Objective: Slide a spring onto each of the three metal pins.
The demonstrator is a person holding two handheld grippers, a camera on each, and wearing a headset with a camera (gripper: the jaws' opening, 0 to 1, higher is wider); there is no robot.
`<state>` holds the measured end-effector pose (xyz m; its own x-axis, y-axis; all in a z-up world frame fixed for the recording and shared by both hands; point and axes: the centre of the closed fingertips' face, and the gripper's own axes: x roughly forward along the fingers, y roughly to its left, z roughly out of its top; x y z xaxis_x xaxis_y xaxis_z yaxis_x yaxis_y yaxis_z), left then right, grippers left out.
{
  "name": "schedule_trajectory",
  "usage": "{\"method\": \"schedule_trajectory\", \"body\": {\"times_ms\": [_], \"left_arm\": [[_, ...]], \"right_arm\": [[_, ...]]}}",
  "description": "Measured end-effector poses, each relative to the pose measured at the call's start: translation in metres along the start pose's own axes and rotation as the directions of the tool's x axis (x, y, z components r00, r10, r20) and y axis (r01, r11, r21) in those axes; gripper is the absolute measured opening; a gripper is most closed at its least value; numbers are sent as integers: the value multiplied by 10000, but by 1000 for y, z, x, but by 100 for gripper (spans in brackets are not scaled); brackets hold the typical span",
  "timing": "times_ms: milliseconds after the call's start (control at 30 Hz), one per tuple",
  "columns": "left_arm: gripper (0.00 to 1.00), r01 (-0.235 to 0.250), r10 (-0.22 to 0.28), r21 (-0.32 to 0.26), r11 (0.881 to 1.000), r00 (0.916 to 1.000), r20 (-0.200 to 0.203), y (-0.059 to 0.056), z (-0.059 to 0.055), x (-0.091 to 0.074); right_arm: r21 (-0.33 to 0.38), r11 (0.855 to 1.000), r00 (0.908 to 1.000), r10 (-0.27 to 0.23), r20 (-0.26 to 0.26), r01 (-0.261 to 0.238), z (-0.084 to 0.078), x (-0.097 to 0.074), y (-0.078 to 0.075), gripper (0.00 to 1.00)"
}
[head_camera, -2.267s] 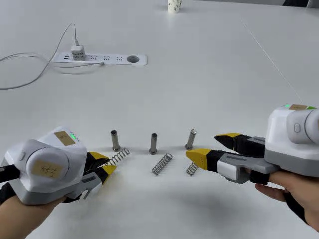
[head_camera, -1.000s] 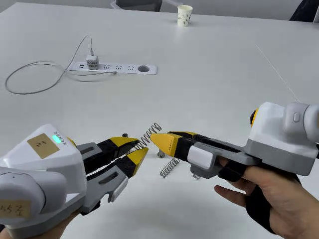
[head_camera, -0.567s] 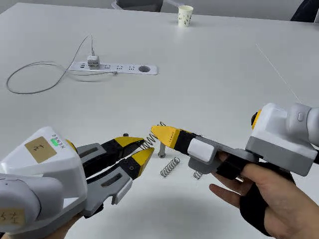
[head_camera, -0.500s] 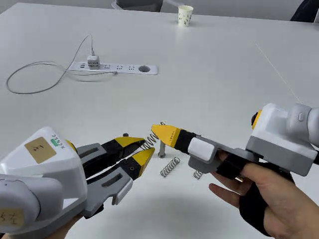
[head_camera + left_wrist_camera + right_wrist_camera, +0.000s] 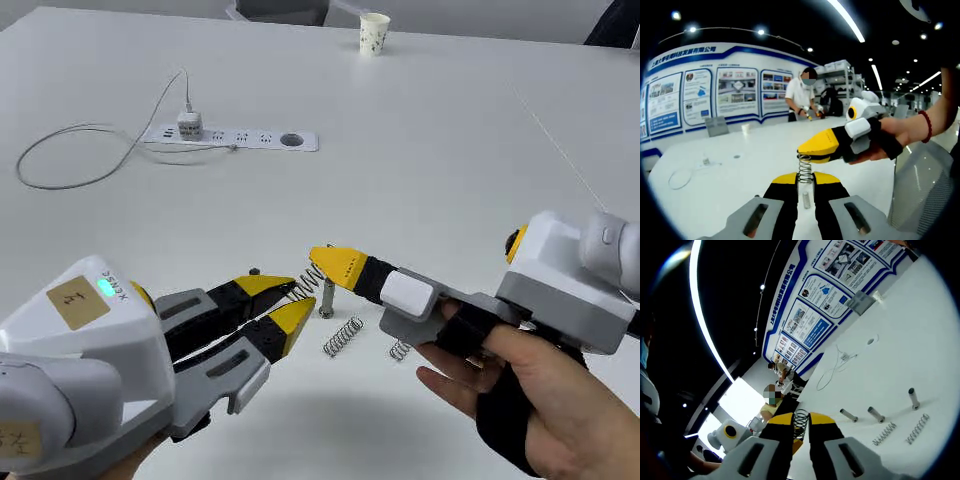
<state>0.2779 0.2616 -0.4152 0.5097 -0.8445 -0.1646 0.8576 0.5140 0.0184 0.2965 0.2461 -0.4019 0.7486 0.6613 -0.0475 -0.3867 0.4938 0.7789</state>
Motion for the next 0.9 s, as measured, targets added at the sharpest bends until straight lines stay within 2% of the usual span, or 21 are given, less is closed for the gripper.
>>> {"method": "schedule_trajectory", "body": {"times_ms": [500,900], "left_arm": [[11,-103,102,-24,9999,9989,-448,2,-7,3],[15,-208,205,-28,9998,9972,-719,5,-14,2]], "right_arm": [[-220,9998,9999,11,-130,-14,-1,1,-4,11],[-424,9990,9998,-173,-14,173,2,2,-9,11]]}}
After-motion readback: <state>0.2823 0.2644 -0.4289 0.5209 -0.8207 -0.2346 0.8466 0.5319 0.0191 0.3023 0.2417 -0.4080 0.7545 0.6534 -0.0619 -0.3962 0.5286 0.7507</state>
